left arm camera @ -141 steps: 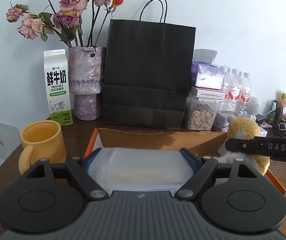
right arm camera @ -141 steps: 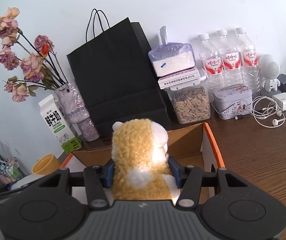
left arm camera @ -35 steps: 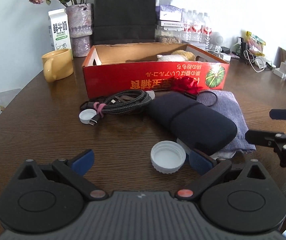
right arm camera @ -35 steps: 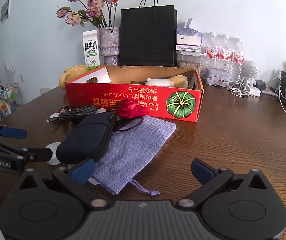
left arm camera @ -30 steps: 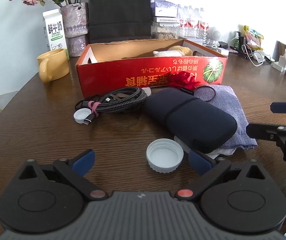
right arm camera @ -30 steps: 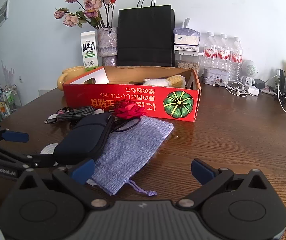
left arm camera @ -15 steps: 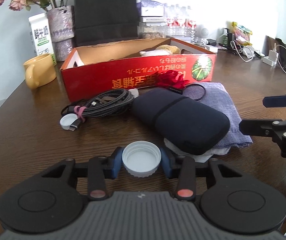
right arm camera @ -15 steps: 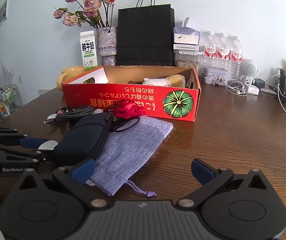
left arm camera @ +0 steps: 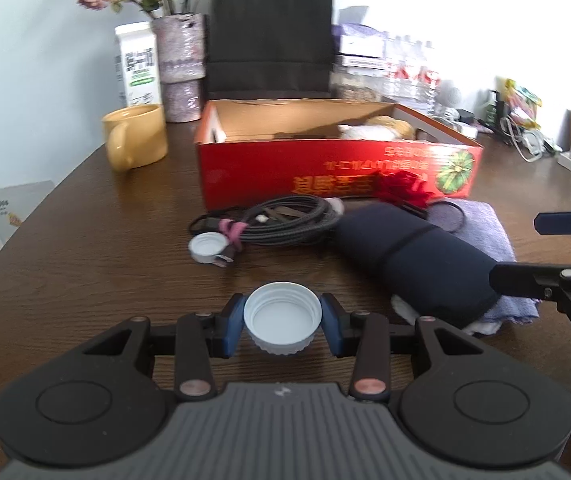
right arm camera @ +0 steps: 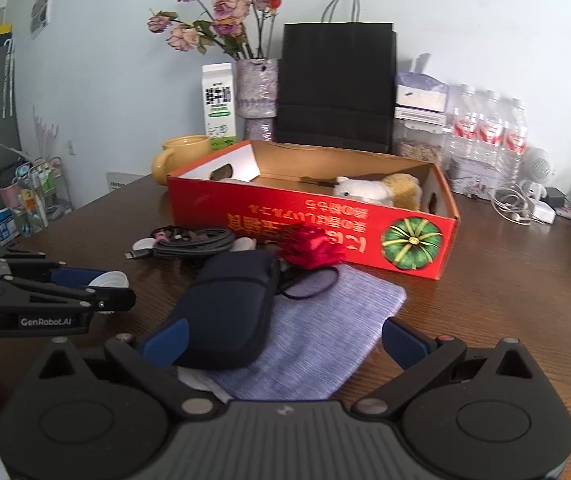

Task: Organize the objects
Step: 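Grasp the large white bottle cap with the left tool while the right tool grasps the black pouch, then carry the cap and black pouch over the red box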

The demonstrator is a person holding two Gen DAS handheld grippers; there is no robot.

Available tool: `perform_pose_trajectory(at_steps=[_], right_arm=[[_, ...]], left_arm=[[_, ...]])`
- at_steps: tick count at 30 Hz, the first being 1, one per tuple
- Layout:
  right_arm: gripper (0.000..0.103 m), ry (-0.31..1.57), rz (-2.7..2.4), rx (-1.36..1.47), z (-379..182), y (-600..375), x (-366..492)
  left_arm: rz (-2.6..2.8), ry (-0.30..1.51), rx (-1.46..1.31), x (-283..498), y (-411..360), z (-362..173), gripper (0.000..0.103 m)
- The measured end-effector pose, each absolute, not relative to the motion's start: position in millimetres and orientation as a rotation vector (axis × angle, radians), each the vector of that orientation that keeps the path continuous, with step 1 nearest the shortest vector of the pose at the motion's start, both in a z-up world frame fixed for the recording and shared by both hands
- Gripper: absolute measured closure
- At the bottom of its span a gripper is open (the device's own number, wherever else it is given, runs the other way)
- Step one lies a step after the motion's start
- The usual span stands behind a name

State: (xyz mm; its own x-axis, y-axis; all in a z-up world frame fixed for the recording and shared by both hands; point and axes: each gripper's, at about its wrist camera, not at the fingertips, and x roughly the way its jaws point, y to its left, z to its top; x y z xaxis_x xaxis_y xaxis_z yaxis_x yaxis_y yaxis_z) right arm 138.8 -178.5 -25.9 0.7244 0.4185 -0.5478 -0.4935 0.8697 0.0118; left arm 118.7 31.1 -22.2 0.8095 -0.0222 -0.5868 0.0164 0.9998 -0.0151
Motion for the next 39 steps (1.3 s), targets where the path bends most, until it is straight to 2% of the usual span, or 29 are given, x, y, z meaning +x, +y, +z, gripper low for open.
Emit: perform_pose_trajectory(at_steps=[8,11,16,23,39], right_arm=[[0.000,0.624,0.565,-0.187,-28.6,-133.9,154.4],[0.006,0.663,0.555,-0.187,-33.3,-122.4,164.5],[0.023,0.695,0.530,-0.202,-40.1,-108.0,175.6],[0.029,0.715,0.485,-0.246,-45.8,-96.5,185.6],[0.037,0.676,0.479,-0.235,-44.2,-100.0,181.0]], left_arm=[[0.018,0.594,-0.052,115.2,57.1,-16.2,0.062],[0.023,0.581,-0.062,115.3,63.9,-15.0,0.062],[0.022,0.567,-0.079,115.9,73.6,-14.7,0.062],[0.017,0.565,-0.102,118.7,81.4,-17.0,0.062],[0.021,0.558,-0.109,112.1,80.4,-14.1,0.061]])
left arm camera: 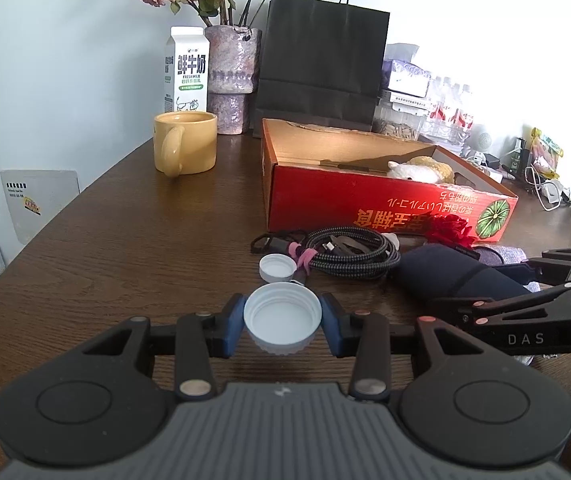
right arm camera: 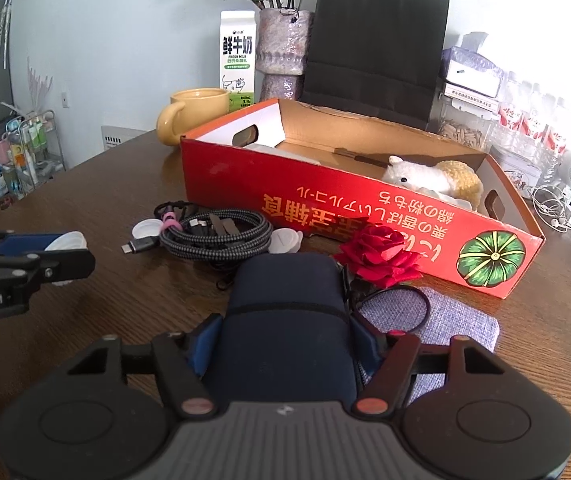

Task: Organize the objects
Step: 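Carry the cap and black pouch over the red box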

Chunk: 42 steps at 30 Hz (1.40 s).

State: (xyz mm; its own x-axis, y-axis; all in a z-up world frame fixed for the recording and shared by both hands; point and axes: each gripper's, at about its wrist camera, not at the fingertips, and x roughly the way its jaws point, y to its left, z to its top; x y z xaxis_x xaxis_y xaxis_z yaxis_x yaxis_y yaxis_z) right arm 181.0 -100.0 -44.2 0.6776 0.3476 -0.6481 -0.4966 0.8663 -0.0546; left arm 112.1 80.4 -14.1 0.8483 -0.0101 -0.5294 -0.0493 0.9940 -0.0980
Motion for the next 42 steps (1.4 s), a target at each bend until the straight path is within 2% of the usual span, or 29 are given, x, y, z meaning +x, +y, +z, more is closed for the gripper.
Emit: perform_pose_trajectory(at_steps=[22,42], right_arm=[[0.038,0.488,0.483,-0.107,1.5,-139.9,167.8],[0.038,0.358,0.502,-0.053,34.1,-121.8,280.3]], left_arm=[[-0.004,0.465,-0.075,116.4,51.3,23.2,0.062],[0.010,0.333,-0.077,244.2,38.1,69.3,0.062]])
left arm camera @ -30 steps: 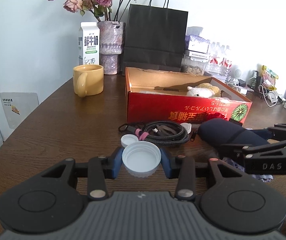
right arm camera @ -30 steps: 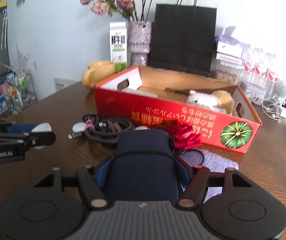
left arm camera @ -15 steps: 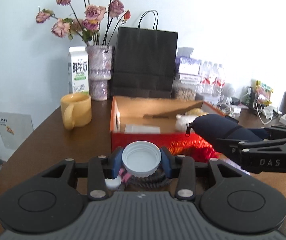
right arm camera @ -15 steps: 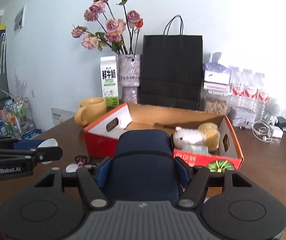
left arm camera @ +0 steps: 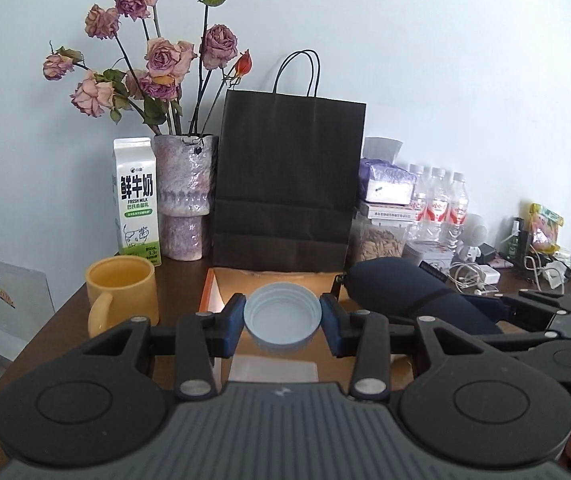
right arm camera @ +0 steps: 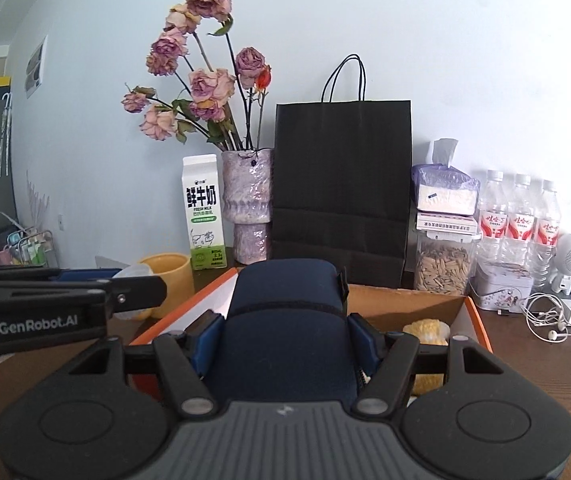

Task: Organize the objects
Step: 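Carry the cap and black pouch over the red box, then open both tools to drop the cap and pouch into the red box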

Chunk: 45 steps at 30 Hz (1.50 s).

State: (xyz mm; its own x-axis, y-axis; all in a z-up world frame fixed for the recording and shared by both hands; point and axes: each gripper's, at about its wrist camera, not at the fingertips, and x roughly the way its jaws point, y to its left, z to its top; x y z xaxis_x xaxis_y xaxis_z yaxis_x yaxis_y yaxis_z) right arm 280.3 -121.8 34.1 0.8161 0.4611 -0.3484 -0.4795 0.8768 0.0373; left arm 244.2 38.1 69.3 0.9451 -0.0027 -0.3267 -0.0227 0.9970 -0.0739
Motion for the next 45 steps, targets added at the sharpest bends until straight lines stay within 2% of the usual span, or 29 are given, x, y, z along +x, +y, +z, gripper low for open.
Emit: perform_pose_trajectory(at_steps=[13,22,23,24,25,26,45], right_arm=[[0.038,0.425,0.490,-0.025,6.7,-100.7,360.3],[0.037,0.488,0.482,-0.036,-13.1,-99.1,375.6],[0.036,0.491,0.485,-0.037,-13.6,-99.3,375.7],[0.031,0.493,0.487,-0.032,-13.7,-100.3,375.7],[0.009,0.490,0.484,-0.025,-12.9,-101.8,375.5],[0.000,0.490,0.477,-0.025,-12.1,-102.4,375.5],[0.000,0.495,0.477,-0.048,-9.1,-103.6,370.4]], left_arm=[[-0.003,0.401,-0.072,336.8,55.5,45.7,0.062],[0.009,0.436,-0.048,352.0,54.4,32.4,0.061],[0.013,0.436,-0.045,351.5,54.0,31.9,0.051],[0.018,0.440,-0.044,351.1,53.3,31.8,0.022],[0.028,0.436,-0.047,350.1,52.8,32.0,0.006],[0.044,0.416,-0.049,347.3,52.6,32.0,0.000],[0.045,0.430,-0.047,346.0,51.7,29.6,0.000]])
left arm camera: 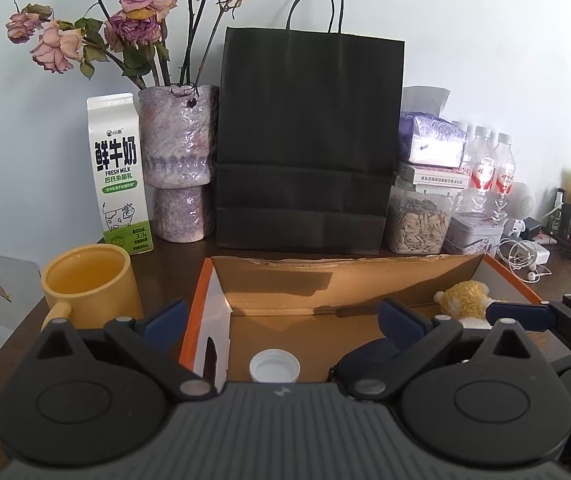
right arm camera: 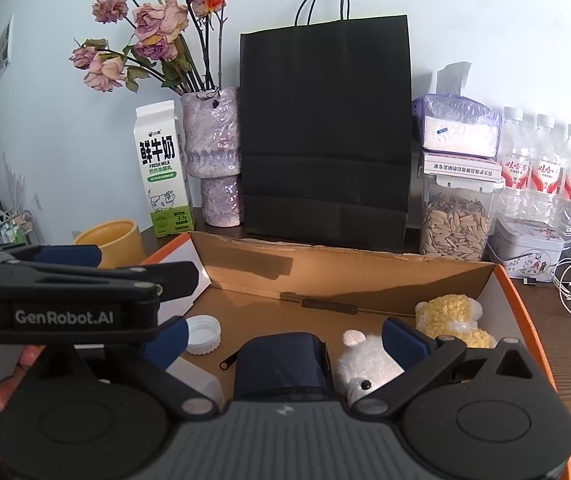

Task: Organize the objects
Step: 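Open both tools to drop the cap and pouch into the red box, then move both tools back toward the purple cloth bag and white tissue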

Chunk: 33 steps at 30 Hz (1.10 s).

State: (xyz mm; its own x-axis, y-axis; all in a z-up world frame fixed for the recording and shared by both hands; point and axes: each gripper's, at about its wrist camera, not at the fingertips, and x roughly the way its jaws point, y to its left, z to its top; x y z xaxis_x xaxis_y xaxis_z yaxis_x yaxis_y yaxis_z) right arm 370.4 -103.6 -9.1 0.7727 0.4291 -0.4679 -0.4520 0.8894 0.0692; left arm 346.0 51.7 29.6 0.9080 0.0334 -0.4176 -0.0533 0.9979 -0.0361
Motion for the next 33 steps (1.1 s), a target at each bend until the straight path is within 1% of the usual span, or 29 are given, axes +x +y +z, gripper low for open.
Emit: perform_pose_trajectory(at_steps=[8,14,23,33], right_arm=[[0.000,0.453,0.463,-0.073,0.5,-109.1,358.5],[0.000,0.408,0.455,-0.091,12.1,-115.6,335.6],[0.000,0.394,0.438,-0.109,21.1,-125.8,281.7],[0.000,0.422,0.436,-0.107,19.6,-143.0,217.3]], left_arm=[[0.052,0.389,-0.058,333.4,50.0,40.9,0.000],[0.066,0.366,-0.062,309.3,46.2,49.3,0.000],[0.081,0.325,-0.096,243.8,44.5,58.8,0.000],[0.111,0.383,-0.101,179.4,50.1,54.8,0.000]])
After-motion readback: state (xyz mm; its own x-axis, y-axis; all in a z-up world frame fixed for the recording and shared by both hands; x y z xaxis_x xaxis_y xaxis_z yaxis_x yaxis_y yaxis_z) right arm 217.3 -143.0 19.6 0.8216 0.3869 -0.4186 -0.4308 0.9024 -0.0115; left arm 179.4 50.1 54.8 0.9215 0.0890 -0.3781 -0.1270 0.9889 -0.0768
